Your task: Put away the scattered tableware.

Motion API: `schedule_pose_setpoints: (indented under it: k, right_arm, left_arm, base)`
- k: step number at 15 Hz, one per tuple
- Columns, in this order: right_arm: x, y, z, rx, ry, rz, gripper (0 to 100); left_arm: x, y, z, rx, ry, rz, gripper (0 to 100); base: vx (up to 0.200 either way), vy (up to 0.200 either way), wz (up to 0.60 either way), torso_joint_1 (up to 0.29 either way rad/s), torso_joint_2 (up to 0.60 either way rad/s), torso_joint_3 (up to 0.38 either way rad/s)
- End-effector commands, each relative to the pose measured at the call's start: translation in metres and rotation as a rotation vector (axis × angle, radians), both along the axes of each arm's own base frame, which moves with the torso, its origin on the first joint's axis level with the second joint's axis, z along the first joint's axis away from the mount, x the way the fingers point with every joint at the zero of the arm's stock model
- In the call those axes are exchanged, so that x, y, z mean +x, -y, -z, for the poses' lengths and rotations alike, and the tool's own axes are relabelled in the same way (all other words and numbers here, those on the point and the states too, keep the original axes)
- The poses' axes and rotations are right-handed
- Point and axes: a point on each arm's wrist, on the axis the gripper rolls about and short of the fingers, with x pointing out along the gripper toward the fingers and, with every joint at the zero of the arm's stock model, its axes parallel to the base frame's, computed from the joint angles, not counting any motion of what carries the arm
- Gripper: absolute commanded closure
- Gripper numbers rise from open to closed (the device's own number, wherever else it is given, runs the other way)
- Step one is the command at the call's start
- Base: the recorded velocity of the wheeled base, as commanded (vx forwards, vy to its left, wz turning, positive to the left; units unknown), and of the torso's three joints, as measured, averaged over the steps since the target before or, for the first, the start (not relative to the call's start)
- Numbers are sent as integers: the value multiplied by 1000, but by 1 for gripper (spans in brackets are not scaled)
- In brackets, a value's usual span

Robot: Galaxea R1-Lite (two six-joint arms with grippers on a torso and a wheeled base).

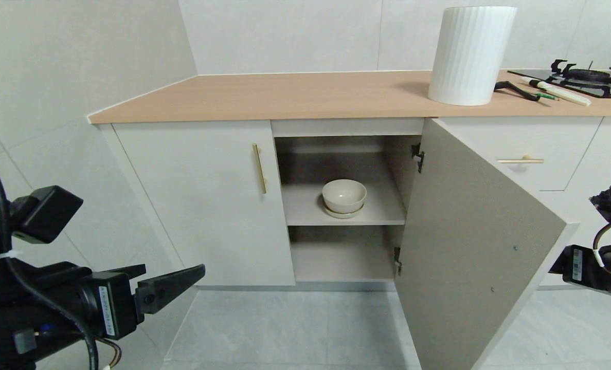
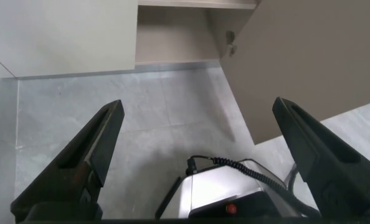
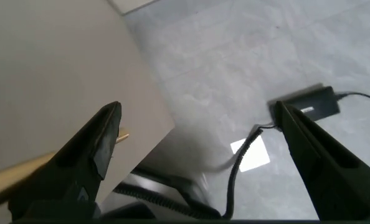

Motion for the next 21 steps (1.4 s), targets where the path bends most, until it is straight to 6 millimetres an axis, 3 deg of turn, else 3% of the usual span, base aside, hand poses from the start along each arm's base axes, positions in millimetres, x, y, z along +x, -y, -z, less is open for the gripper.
schedule_pose_setpoints:
  k: [1, 6, 11, 16, 21]
  right_arm:
    - [3, -12, 2, 8, 2, -45, 0]
    - [8, -48, 6, 28, 20, -176, 0]
    - [26, -87, 15, 27, 17, -292, 0]
    - [75, -121, 28, 64, 89, -342, 0]
    - [93, -137, 33, 132, 143, -374, 0]
  left_arm:
    - [0, 0, 0, -2, 3, -1, 0]
    - [-1, -1, -3, -9, 15, -2, 0]
    - [-1, -1, -4, -10, 18, -3, 0]
    - [-1, -1, -4, -10, 20, -6, 0]
    - [-1, -1, -6, -13, 25, -6, 0]
  base:
    - [0, 0, 0, 0, 0, 0]
    - [0, 0, 0, 0, 0, 0]
    - [0, 0, 0, 0, 0, 0]
    - [0, 0, 0, 0, 0, 0]
    - [0, 0, 0, 0, 0, 0]
